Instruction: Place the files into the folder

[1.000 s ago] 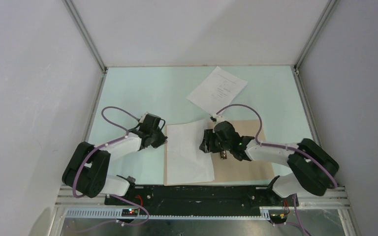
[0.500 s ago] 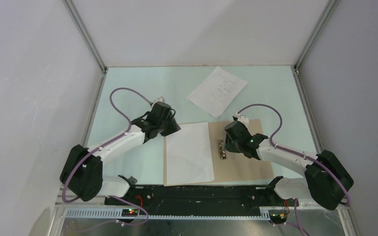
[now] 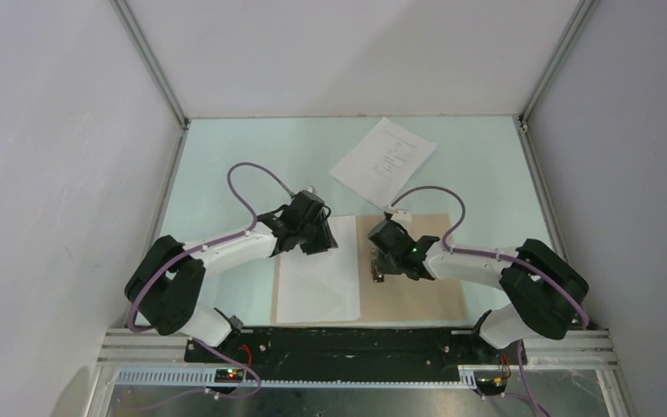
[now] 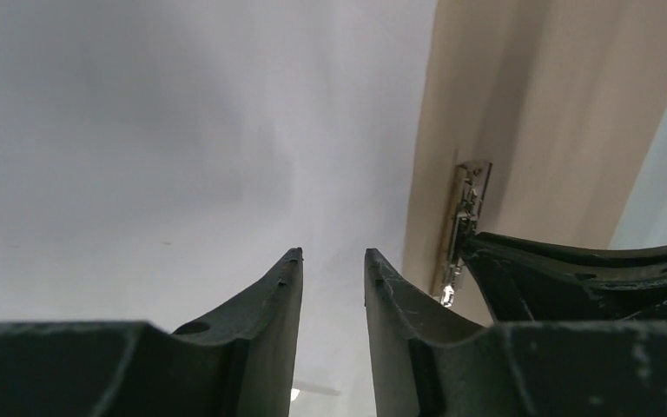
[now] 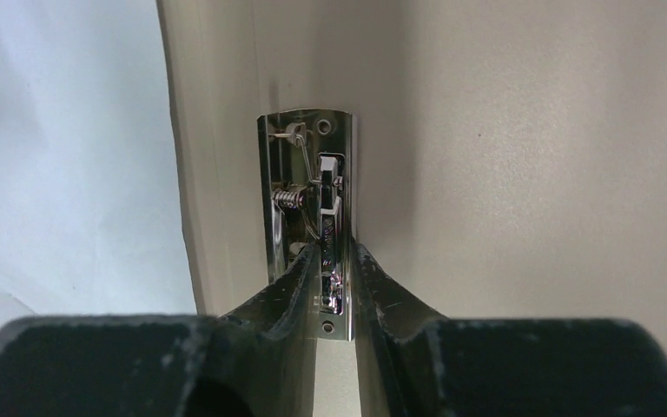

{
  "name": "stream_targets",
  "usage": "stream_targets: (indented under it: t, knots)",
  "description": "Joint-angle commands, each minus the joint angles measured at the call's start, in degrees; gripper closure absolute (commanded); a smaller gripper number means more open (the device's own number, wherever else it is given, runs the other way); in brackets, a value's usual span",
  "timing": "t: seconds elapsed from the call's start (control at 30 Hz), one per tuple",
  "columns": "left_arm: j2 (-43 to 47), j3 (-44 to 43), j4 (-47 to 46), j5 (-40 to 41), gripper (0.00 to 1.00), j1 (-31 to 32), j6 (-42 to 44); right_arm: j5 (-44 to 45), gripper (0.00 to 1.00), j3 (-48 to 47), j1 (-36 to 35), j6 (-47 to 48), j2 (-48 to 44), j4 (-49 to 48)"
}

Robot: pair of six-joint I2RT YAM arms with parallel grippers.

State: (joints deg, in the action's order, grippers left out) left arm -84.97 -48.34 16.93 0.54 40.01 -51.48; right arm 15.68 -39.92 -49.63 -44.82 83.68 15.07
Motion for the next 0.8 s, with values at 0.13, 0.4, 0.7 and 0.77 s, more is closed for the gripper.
stream_targets:
  t: [0.13,0.4,0.7,0.77]
  knots:
    - [0.7,3.9,-7.4,-5.2,0.63,0.2,-1.7,-2.3,0.79,-3.2,-6.3,-4.2,6.7,-2.1]
    - [-3.7,2.1,-9.1,-8.6,0.63,0.2,-3.8,-9.4,0.79,-4.3,-6.4,1.9,8.9,-9.4]
    - [-7.0,0.5,-10.7,-5.5,0.61,0.2,-4.0,-12.5,0.78,-4.4,-4.1,7.9,6.5,-9.3]
    - [-7.4,0.4,-10.7,-4.6,0.60,0.3,-2.9,-12.2,0.77,-4.4,-3.6,8.0,5.7,-8.7]
